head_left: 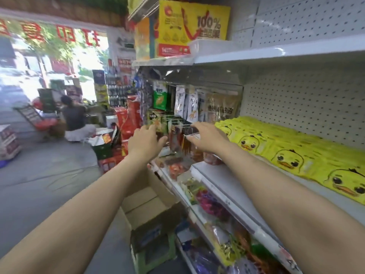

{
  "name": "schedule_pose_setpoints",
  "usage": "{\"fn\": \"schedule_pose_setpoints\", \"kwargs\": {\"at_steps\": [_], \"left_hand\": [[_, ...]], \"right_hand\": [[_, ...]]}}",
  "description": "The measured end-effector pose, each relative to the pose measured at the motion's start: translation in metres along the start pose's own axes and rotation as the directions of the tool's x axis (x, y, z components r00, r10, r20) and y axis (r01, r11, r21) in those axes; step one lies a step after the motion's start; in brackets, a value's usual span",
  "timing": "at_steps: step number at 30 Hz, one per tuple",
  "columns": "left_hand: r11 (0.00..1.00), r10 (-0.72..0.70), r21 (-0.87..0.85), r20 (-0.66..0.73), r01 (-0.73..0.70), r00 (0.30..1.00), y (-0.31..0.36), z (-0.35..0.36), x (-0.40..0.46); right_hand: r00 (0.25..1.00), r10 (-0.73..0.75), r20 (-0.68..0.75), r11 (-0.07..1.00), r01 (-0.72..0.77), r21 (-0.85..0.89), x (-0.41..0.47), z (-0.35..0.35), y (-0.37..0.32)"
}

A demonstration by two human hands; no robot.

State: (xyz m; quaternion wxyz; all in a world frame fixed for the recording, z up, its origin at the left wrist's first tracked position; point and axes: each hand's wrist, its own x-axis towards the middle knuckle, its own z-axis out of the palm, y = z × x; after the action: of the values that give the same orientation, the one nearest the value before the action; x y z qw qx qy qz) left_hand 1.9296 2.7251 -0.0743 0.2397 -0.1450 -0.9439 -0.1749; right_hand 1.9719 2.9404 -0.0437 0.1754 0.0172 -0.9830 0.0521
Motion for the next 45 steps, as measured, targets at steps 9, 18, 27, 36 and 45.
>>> {"fn": "schedule_pose_setpoints", "kwargs": {"at_steps": [9,18,27,36,45], "left_hand": [[0.980,-0.185,0.077,-0.022,0.186,0.983,-0.128,0.050,0.067],[0.908,-0.395,0.159,0.023,0.387,0.918,-0.249,0.167,0.152],[0.768,-0.639,0.208,0.320,0.606,0.699,-0.343,0.317,0.159],[0.513,-0.747,0.199,0.583,0.835,0.320,-0.367,0.430,0.060],[0.097,-0.746,-0.064,0.656,0.993,0.115,-0.357,0.471,0.000]], "right_hand": [[0.986,-0.145,0.079,0.987,0.140,0.074,0.140,0.104,-0.067],[0.929,-0.233,0.286,0.969,0.199,0.143,0.300,0.256,-0.084],[0.777,-0.201,0.596,0.977,0.117,0.177,0.385,0.444,-0.053],[0.573,-0.029,0.819,0.972,-0.173,0.155,0.347,0.581,-0.004],[0.456,0.187,0.870,0.901,-0.433,0.033,0.298,0.633,0.014]]}}
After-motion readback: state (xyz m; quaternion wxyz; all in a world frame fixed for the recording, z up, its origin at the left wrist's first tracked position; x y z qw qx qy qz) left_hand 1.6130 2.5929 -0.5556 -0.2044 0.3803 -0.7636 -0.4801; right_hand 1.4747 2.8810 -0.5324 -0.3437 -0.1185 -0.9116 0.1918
